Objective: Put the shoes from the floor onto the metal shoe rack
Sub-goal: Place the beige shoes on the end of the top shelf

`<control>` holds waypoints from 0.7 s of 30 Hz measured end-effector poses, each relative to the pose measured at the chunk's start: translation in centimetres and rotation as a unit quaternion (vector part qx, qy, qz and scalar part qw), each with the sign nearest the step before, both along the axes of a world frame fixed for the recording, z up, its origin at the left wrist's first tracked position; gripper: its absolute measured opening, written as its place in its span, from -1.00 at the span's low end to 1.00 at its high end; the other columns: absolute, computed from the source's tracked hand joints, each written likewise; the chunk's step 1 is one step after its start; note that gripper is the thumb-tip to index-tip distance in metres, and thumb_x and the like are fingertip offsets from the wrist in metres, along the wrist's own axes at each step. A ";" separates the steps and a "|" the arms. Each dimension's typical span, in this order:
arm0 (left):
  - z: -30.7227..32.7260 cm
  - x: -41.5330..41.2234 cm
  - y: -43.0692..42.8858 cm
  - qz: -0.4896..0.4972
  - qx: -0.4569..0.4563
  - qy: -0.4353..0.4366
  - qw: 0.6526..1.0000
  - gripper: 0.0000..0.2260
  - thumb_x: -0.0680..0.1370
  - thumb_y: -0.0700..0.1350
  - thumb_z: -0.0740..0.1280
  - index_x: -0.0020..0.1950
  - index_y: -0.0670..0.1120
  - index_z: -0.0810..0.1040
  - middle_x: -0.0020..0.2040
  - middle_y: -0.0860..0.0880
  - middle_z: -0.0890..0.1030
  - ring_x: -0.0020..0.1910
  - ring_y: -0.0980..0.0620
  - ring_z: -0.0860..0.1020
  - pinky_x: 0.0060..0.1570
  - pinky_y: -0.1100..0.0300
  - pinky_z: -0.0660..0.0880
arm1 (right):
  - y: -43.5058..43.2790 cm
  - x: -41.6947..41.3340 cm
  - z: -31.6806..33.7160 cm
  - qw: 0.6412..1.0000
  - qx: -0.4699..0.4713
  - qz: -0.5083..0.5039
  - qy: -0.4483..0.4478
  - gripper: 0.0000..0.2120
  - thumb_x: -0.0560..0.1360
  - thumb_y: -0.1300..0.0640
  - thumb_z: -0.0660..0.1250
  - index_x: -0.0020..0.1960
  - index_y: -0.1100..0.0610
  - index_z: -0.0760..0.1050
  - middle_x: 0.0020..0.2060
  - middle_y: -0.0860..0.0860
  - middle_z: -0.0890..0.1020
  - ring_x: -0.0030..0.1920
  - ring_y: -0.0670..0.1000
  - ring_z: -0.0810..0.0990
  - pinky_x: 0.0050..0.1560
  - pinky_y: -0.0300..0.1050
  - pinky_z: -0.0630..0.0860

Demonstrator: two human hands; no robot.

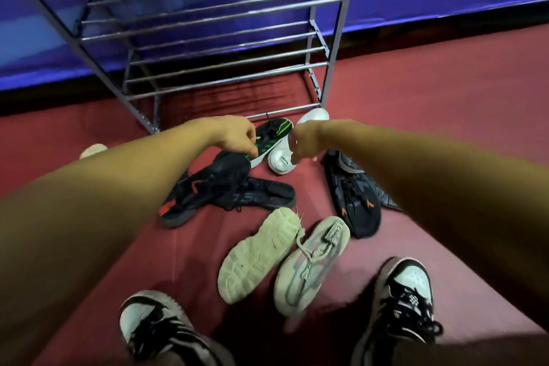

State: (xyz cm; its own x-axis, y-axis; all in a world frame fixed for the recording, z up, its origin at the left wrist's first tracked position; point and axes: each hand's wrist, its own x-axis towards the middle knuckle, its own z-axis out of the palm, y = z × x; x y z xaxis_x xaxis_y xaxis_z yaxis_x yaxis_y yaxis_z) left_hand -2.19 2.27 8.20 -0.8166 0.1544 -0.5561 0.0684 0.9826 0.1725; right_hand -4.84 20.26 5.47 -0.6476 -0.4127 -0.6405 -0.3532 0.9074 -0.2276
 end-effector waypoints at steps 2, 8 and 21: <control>-0.7 1.0 -0.2 -0.018 -0.030 -0.019 0.999 -0.70 0.51 0.02 0.42 0.18 -0.08 0.60 0.16 -0.08 0.62 0.16 -0.11 0.56 0.18 0.07 0.50 | -0.8 1.3 -1.3 0.998 0.040 0.049 -0.009 -0.74 0.53 0.05 0.36 0.06 0.24 0.62 -0.29 0.07 0.66 -0.09 0.13 0.67 -0.08 -0.15 0.54; -0.5 2.0 -1.4 -0.023 -0.042 -0.008 0.999 -0.69 0.50 0.06 0.41 0.18 -0.04 0.58 0.15 -0.05 0.62 0.12 -0.10 0.58 0.17 0.03 0.52 | -2.7 1.8 -1.0 0.998 0.032 0.061 0.010 -0.61 0.52 0.06 0.33 0.29 0.20 0.56 -0.10 0.11 0.73 0.07 0.12 0.68 0.07 -0.10 0.58; 4.4 1.0 -9.4 0.038 -0.093 0.031 0.994 -0.71 0.51 0.04 0.43 0.17 -0.05 0.56 -0.12 0.04 0.58 -0.09 -0.03 0.55 0.03 0.09 0.51 | -11.4 -2.0 3.9 0.990 -0.012 0.111 0.082 -0.78 0.46 0.03 0.42 -0.25 0.14 0.51 -0.41 0.05 0.63 -0.33 0.09 0.60 -0.18 -0.10 0.56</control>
State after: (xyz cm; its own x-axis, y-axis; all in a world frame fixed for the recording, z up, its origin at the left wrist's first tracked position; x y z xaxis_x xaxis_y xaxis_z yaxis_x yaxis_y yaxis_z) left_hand -1.23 -7.12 12.56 -0.8557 -0.0092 -0.5174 -0.0019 0.9999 -0.0146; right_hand -6.79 8.81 9.37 -0.6343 -0.5702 -0.5221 -0.5775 0.7984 -0.1704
